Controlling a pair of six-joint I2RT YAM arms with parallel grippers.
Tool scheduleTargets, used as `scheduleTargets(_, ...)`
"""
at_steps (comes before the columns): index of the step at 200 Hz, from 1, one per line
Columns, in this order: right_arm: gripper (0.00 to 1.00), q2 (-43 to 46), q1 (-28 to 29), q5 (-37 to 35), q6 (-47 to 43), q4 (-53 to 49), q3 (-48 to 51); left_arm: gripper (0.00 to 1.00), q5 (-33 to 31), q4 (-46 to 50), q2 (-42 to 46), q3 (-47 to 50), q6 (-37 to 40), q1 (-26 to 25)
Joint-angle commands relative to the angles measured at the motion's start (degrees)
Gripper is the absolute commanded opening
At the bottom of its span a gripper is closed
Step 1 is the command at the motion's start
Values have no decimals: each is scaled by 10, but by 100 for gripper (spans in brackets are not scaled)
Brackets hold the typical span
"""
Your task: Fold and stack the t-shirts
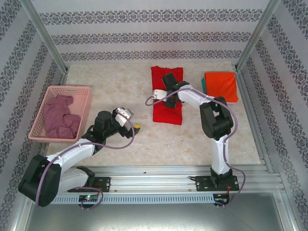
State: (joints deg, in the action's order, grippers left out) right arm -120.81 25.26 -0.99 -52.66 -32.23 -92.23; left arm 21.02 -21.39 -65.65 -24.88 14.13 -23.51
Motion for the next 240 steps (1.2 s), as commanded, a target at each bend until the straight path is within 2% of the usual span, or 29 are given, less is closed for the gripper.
scheduleTargets(1,7,18,0,23,9,11,-1,100,17,-12,6,-6,-7,5)
scheduleTargets(163,7,9,6,21,20,-42,6,100,9,-19,4,-4,-8,5)
scheduleTargets(174,12,7,5,19,20,-32,8,100,9,-19,3,-5,-9,5)
scheduleTargets(189,27,2,5,10,20,-11,11,100,2,-17,0,-8,-10,5)
scheduleTargets(203,36,4,5,-3,23,13,16,100,-3,-16,-4,-12,-14,5)
scheduleTargets(206,42,6,5,-5,25,20,17,100,-4,-15,-5,-13,-15,5)
scheduleTargets(216,51,19,5,-13,34,48,28,100,-2,-15,-10,-17,-18,5)
scheduleTargets(237,53,58,2,-24,72,123,61,100,3,-18,-30,-31,-31,2)
scheduleTargets(240,57,62,2,-28,84,136,67,100,3,-20,-35,-32,-33,0)
